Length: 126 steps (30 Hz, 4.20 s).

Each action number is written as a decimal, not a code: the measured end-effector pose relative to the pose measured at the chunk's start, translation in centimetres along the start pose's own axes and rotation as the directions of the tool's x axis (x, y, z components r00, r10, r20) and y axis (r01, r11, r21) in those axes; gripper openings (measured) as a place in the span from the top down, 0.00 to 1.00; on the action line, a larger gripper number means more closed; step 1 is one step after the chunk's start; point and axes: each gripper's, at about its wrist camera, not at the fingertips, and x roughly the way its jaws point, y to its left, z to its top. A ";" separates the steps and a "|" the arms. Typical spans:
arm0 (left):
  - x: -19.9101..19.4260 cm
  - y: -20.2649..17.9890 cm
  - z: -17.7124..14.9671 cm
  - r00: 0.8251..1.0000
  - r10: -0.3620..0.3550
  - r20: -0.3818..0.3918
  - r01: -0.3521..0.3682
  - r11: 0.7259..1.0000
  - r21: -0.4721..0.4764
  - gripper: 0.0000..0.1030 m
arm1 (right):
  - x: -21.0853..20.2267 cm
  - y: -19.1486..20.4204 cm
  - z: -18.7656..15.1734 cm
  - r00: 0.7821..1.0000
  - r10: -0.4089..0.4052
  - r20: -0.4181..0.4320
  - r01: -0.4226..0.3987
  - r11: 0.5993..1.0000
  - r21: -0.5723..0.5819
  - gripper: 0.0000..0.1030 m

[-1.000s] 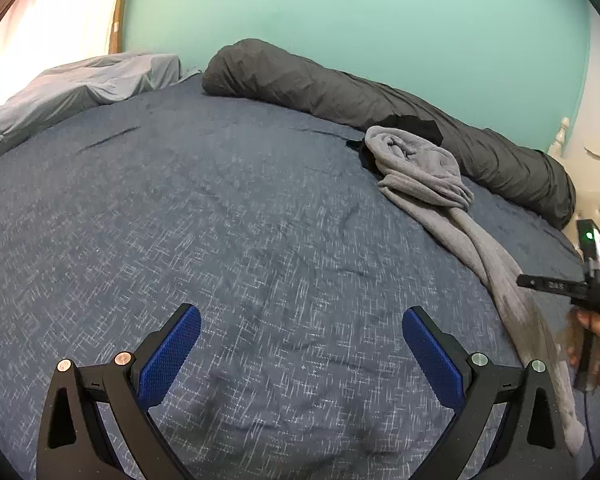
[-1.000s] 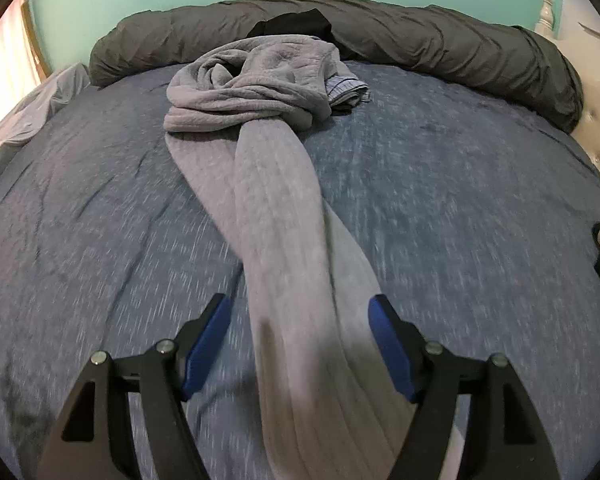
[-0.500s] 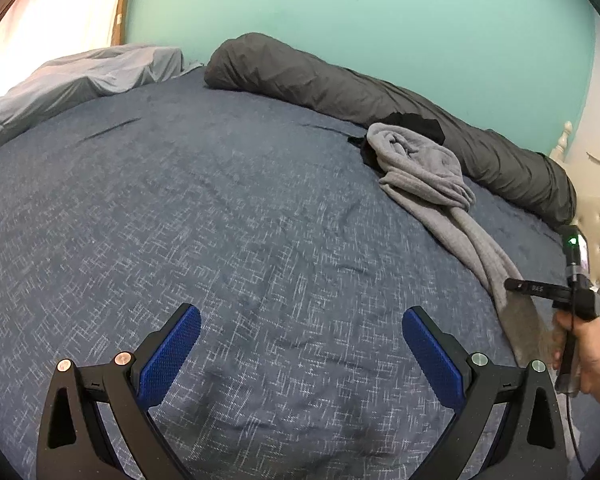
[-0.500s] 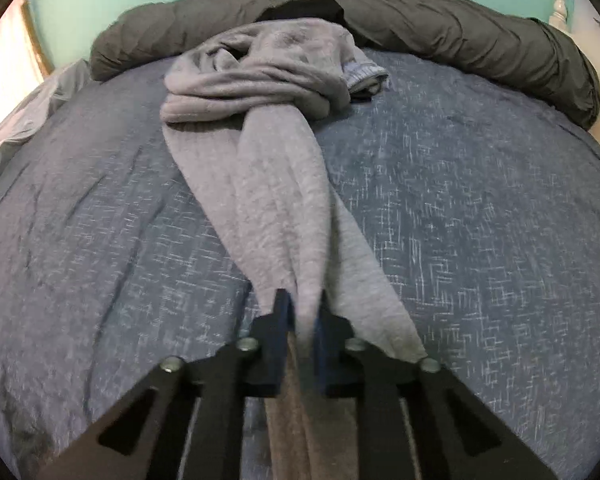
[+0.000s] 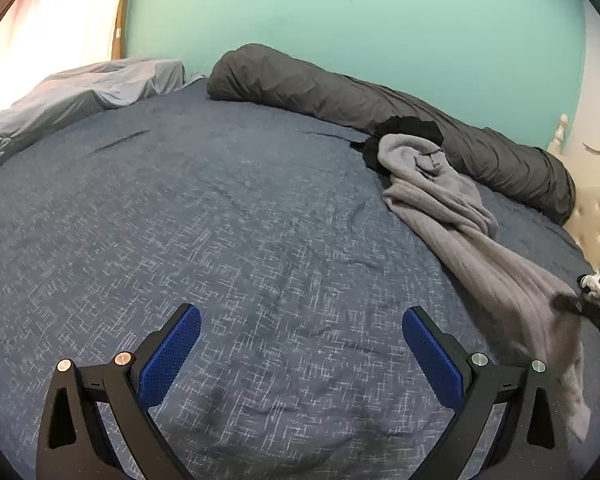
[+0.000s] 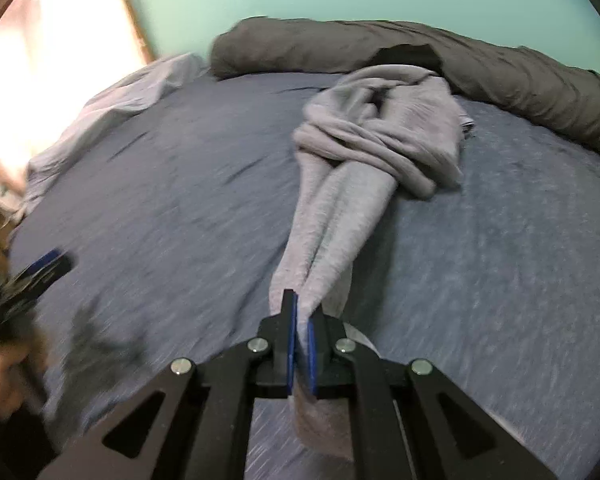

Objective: Fold clothes

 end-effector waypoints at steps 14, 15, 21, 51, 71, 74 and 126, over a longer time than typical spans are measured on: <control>-0.8 0.5 -1.1 1.000 0.005 -0.006 -0.005 1.000 0.010 0.00 | -2.2 1.3 -9.8 0.982 0.109 -0.152 -0.094 0.990 0.103 0.96; -0.7 0.6 -1.0 1.000 0.002 -0.006 -0.002 1.000 0.006 0.00 | -2.2 1.2 -10.3 0.980 0.117 -0.159 -0.099 0.988 0.117 0.96; -0.3 0.5 -0.4 1.000 -0.001 -0.001 0.001 1.000 0.009 0.00 | -3.7 -1.6 -8.3 0.987 0.160 -0.024 -0.149 0.956 0.253 0.90; 3.1 -0.1 0.3 0.999 0.000 -0.041 0.001 1.000 0.016 0.00 | 9.0 -13.0 4.5 0.998 -0.052 0.044 0.020 0.843 0.538 0.54; 2.4 1.4 0.1 0.999 0.022 -0.024 -0.022 1.000 0.009 0.00 | -4.3 -6.2 9.2 0.964 -0.091 0.250 0.016 0.958 0.288 0.97; 1.2 1.9 0.3 1.000 0.021 0.000 -0.021 1.000 0.003 0.00 | -6.4 -4.5 10.2 0.961 -0.072 0.269 0.006 0.971 0.239 0.97; -1.1 -0.1 -3.2 0.994 -0.039 -0.101 0.050 0.992 0.112 0.00 | -4.4 0.3 -11.7 0.942 -0.129 0.310 -0.024 0.895 0.446 0.39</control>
